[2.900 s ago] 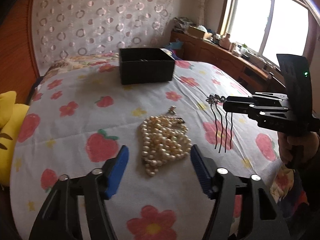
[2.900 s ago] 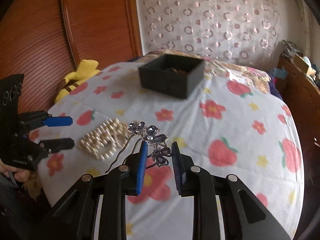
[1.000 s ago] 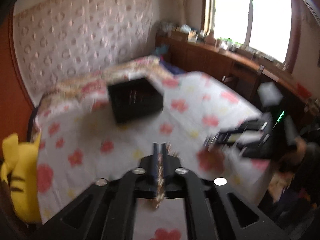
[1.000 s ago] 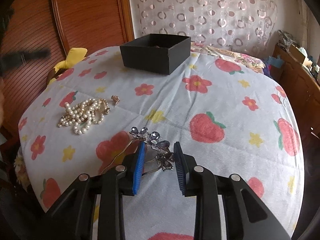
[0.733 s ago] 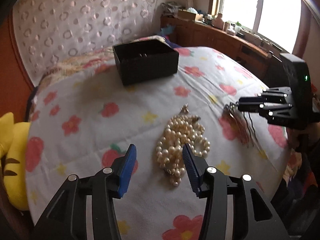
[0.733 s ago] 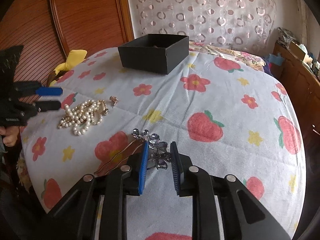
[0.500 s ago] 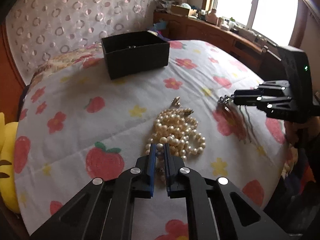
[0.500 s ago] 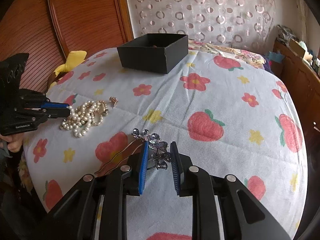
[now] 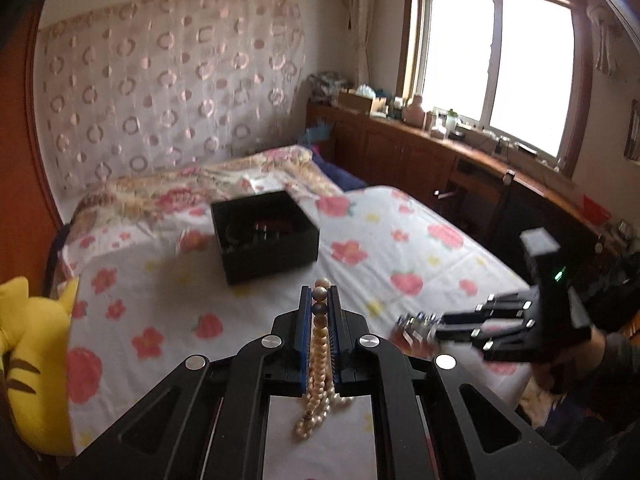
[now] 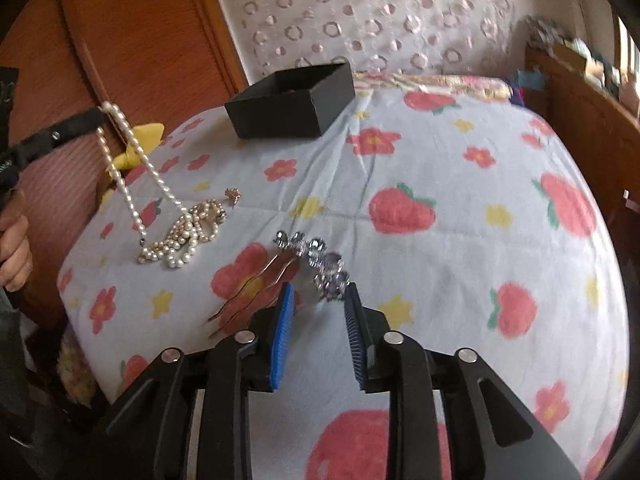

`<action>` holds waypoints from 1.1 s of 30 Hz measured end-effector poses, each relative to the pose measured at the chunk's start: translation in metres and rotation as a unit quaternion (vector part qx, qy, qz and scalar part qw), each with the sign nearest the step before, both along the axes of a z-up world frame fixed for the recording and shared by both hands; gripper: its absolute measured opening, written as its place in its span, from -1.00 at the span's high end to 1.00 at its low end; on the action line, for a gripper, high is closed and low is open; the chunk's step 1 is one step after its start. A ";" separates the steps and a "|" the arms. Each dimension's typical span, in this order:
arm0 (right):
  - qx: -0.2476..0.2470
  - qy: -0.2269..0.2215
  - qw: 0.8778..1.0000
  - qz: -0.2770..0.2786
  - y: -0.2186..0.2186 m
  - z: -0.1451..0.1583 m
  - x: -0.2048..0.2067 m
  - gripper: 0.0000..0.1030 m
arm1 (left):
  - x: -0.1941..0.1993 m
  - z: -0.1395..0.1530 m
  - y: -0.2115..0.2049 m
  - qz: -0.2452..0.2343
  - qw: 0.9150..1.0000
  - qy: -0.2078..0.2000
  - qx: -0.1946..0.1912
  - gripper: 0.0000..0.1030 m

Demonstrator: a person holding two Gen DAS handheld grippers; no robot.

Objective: Organize jewelry
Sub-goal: 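Carry the pearl necklace to the box with the left gripper while the right carries the hairpin there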

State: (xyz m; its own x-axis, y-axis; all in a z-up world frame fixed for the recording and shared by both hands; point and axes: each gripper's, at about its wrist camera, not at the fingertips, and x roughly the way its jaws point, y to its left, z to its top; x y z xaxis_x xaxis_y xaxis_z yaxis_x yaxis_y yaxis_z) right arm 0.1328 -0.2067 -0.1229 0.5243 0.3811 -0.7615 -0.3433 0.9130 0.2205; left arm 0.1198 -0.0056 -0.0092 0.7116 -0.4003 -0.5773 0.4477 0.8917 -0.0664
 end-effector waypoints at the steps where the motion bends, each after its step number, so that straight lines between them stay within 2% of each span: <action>1: 0.008 0.002 1.000 -0.007 -0.001 -0.001 0.001 0.35 | 0.000 0.004 -0.001 -0.001 1.000 -0.004 -0.003 0.87; 4: 0.028 0.019 0.999 -0.016 -0.001 -0.004 0.004 0.34 | -0.002 0.010 -0.003 -0.003 1.000 -0.010 -0.006 0.87; 10: 0.025 0.021 0.999 -0.017 0.009 -0.003 0.022 0.33 | -0.005 0.009 -0.006 -0.007 1.000 -0.011 -0.008 0.87; 15: -0.041 -0.007 0.999 0.002 0.030 -0.002 0.027 0.38 | -0.006 0.007 -0.007 -0.006 1.000 -0.010 -0.008 0.87; 18: -0.053 -0.013 0.998 0.021 0.036 0.001 0.024 0.46 | -0.007 0.006 -0.006 -0.003 1.000 -0.012 -0.008 0.87; 24: -0.075 -0.029 0.995 0.051 0.046 0.008 0.013 0.47 | -0.008 0.008 -0.003 0.000 1.000 -0.017 -0.012 0.87; 33: -0.096 -0.080 0.990 0.066 0.052 0.043 0.006 0.49 | -0.001 0.022 0.000 0.005 0.999 -0.030 -0.017 0.87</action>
State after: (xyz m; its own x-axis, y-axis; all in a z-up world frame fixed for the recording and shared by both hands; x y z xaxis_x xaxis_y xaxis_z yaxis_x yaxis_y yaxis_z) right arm 0.1391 -0.1550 -0.0803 0.5985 0.3116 -0.7381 -0.4795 0.8773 -0.0184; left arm 0.1191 -0.0052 0.0128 0.7489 -0.4121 -0.5190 0.4430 0.8938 -0.0705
